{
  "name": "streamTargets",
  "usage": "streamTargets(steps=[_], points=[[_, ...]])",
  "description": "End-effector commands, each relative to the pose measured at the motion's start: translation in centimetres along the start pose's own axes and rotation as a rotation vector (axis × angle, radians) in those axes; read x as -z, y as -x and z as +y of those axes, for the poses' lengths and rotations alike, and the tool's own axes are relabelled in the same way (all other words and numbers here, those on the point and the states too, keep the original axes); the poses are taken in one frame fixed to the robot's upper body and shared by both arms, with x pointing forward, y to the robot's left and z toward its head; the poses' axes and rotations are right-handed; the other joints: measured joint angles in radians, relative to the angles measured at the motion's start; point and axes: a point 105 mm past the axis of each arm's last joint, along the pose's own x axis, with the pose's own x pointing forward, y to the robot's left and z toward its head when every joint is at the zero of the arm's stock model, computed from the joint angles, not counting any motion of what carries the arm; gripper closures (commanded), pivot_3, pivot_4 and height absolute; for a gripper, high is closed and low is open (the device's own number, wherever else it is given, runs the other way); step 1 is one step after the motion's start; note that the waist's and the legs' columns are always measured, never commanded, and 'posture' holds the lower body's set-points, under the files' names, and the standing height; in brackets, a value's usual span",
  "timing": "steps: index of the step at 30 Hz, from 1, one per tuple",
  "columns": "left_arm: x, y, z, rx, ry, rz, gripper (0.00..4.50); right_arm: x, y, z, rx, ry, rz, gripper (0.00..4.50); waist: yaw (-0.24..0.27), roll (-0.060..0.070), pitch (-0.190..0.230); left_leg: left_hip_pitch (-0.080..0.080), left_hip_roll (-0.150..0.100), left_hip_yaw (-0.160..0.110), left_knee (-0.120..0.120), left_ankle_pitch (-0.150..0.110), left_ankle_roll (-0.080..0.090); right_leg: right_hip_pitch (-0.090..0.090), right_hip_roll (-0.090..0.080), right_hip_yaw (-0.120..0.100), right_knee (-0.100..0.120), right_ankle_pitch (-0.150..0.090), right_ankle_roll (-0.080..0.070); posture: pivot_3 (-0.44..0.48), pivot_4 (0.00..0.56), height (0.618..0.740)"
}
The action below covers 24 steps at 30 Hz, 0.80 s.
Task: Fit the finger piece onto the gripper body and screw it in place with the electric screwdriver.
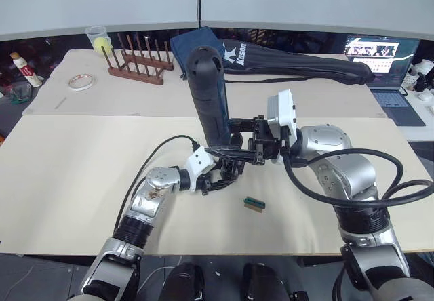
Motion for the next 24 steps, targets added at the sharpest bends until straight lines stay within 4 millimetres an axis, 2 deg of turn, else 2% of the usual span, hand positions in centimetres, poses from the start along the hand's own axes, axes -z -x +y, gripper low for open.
streamTargets(steps=[1,16,24], points=[[-2.3,-0.2,0.2,0.007,-0.057,-0.065,2.18,1.0,0.4,-0.1,0.013,-0.051,0.035,2.59,0.000,0.000,0.000,0.000,0.000,0.000,0.000,0.000,0.000,0.000,0.000,0.000,0.000,0.000,0.000,0.000,0.150,0.740],[-2.4,-0.2,0.3,0.008,-0.062,-0.066,2.18,4.1,0.5,-0.1,0.012,-0.170,0.128,2.59,0.004,0.001,0.000,0.001,0.000,-0.001,0.000,0.000,0.000,0.001,0.000,0.000,0.000,0.000,0.000,0.000,0.150,0.740],[-2.3,-0.2,0.4,0.004,-0.063,-0.066,2.18,4.9,0.8,-0.1,-0.002,-0.095,0.147,2.59,0.006,0.001,0.000,0.010,0.000,-0.001,-0.002,-0.001,0.000,0.010,0.000,-0.001,-0.003,0.000,0.000,0.000,0.150,0.740]])
